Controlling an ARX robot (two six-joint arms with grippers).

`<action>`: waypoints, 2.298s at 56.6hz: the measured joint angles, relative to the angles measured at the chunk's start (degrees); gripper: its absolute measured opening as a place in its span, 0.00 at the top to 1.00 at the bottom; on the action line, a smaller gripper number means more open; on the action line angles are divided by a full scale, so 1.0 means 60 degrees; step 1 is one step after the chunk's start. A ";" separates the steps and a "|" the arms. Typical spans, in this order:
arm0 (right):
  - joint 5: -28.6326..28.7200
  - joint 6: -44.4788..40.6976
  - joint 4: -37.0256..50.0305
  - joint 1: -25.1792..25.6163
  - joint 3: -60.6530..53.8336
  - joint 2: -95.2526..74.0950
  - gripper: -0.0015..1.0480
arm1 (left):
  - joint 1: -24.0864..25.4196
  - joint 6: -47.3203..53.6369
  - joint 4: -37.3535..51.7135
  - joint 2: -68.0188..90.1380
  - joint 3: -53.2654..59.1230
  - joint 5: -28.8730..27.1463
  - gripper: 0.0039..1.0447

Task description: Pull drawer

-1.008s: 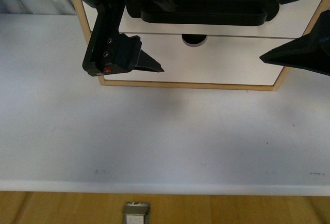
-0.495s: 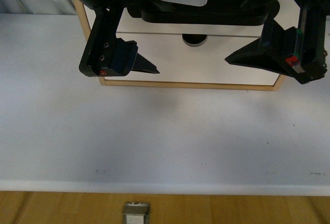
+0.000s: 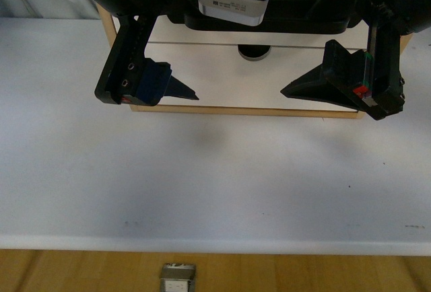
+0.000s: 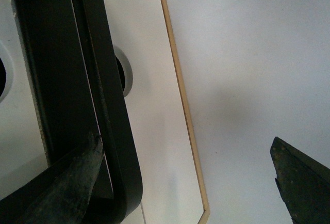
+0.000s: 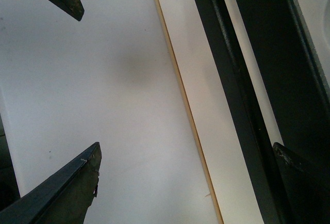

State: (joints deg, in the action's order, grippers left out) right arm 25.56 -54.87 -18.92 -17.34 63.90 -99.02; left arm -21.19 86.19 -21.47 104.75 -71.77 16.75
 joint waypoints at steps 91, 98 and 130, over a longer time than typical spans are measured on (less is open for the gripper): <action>-0.0535 -0.0798 -0.1625 -0.1268 -0.1453 0.2014 0.09 | -0.0590 0.1341 -0.0765 -0.3526 0.2856 -0.0244 0.06; -0.0146 -0.0503 -0.1169 -0.1195 -0.1730 0.2583 0.09 | -0.0532 0.0962 0.0291 -0.3960 0.3144 0.0310 0.06; -0.2124 0.3300 0.5023 -0.0215 -0.4947 0.7100 0.09 | 0.1264 -0.5260 0.7912 -0.8007 0.6812 -0.0171 0.06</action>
State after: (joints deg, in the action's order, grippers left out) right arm 12.82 -35.07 11.22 -18.63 34.22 -56.42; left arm -13.61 54.63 26.00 56.71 -30.89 15.73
